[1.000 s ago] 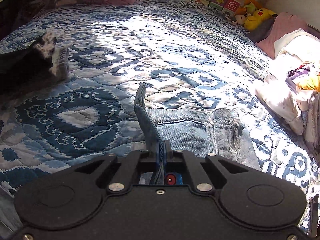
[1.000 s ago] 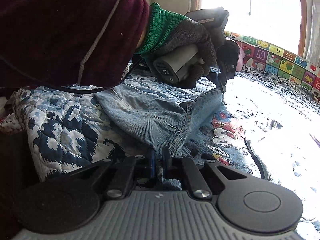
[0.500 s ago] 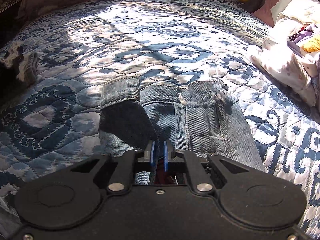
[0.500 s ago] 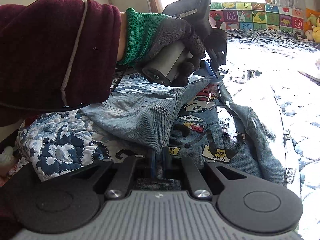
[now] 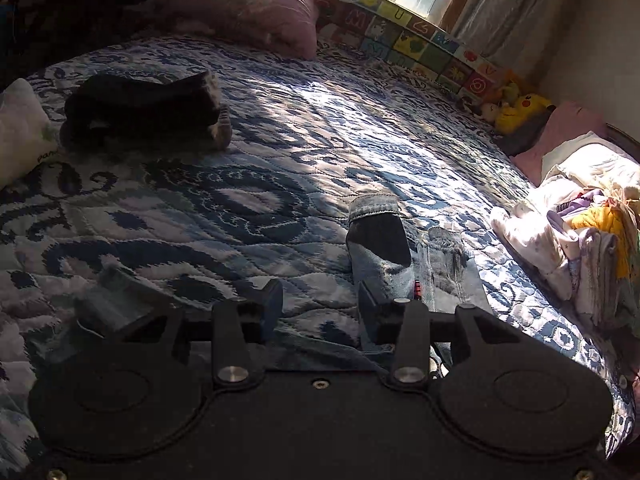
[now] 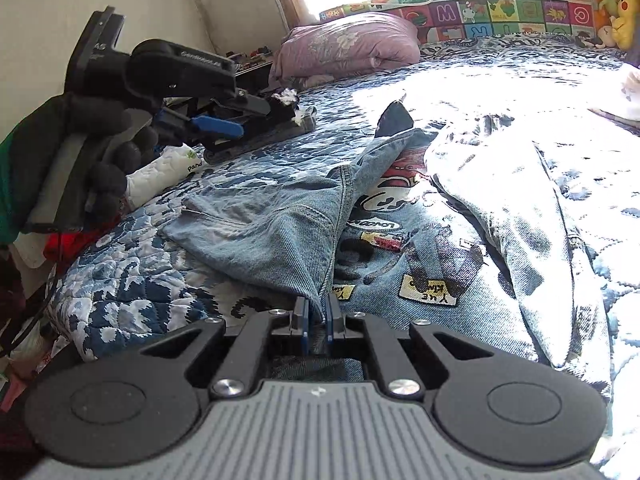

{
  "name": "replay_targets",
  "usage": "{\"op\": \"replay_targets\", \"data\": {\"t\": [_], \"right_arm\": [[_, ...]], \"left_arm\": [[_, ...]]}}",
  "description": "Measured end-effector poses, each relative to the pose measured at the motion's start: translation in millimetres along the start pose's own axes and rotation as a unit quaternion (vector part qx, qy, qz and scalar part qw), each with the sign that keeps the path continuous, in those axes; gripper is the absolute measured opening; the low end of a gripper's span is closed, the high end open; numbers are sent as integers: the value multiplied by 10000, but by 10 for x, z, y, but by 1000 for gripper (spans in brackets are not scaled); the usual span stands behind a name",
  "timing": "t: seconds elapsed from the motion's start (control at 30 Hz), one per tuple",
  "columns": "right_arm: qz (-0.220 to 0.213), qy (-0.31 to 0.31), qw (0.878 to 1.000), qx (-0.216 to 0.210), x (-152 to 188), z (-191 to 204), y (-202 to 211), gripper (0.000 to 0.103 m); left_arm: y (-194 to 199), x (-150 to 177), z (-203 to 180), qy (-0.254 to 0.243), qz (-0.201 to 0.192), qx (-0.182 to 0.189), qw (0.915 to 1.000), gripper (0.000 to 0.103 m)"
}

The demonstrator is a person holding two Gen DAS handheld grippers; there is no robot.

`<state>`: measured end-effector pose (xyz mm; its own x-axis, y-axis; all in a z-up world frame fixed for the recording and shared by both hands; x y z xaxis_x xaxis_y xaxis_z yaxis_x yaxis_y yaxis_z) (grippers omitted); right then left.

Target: Fold clothes

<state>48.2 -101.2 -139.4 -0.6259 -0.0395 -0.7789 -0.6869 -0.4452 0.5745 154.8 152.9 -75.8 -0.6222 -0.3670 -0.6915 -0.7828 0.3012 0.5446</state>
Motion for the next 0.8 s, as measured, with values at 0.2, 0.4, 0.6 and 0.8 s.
{"op": "replay_targets", "data": {"t": [0.2, 0.4, 0.6, 0.8], "right_arm": [[13, -18, 10000, 54, 33, -23, -6, 18], [62, 50, 9998, 159, 48, 10, 29, 20], [118, 150, 9996, 193, 98, 33, 48, 22], [97, 57, 9999, 125, 96, -7, 51, 22]], "left_arm": [[643, 513, 917, 1451, -364, -432, 9878, 44], [445, 713, 1242, 1945, -666, -551, 9771, 38], [366, 628, 1241, 2012, -1037, -511, 9727, 4], [600, 302, 941, 1491, -1418, -323, 9781, 3]]}}
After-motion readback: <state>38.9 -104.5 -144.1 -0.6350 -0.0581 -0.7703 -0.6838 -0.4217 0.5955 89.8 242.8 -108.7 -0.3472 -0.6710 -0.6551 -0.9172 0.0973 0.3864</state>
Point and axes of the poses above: each gripper's, at about its wrist camera, not at the fingertips, and y roughly against the way its jaws point, z to its left, x to its underside, the point moved 3 cm from there along -y, roughly the way its jaws point, and after that the axes turned 10 degrees about x, right-handed, at the moved point
